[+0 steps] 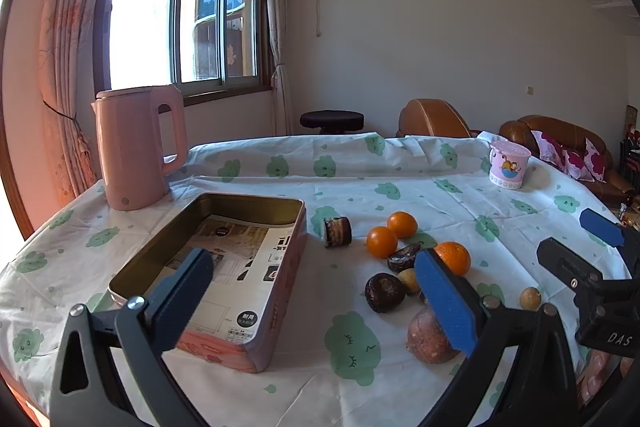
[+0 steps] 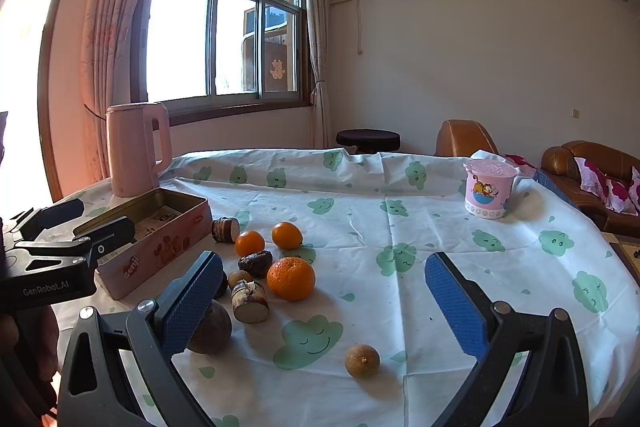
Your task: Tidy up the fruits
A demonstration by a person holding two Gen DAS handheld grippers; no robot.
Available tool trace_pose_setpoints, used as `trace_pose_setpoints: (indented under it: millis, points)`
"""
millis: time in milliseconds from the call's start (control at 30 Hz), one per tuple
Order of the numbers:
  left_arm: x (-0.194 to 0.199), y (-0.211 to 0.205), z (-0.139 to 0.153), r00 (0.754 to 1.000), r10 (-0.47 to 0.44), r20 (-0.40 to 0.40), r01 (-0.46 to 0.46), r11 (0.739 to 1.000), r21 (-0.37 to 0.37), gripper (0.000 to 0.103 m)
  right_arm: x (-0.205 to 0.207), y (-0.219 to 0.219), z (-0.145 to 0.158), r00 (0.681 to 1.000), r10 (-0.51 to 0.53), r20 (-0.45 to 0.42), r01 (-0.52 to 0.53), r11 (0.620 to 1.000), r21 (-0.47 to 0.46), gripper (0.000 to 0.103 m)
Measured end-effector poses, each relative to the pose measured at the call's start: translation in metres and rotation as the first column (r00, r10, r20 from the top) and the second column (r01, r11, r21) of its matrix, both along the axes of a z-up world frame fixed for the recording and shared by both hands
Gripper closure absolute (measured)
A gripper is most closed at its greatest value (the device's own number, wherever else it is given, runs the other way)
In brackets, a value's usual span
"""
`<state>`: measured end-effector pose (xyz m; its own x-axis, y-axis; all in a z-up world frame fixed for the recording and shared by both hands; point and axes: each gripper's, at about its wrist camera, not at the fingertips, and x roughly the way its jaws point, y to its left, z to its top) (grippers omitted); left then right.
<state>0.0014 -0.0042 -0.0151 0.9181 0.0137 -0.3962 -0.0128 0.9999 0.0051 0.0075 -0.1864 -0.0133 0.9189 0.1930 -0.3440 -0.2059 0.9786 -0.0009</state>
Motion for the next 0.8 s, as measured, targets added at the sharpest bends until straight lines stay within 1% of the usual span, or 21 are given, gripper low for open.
trace_pose_setpoints:
  millis: [800]
  points:
    - [-0.0005,0.0033,-0.0009,1.000,-0.002,-0.004,0.002,1.000,-0.001,0.000,0.0010,-0.0012,-0.0047,1.000,-0.006,-0.009,0.006,1.000,-0.001,0.001]
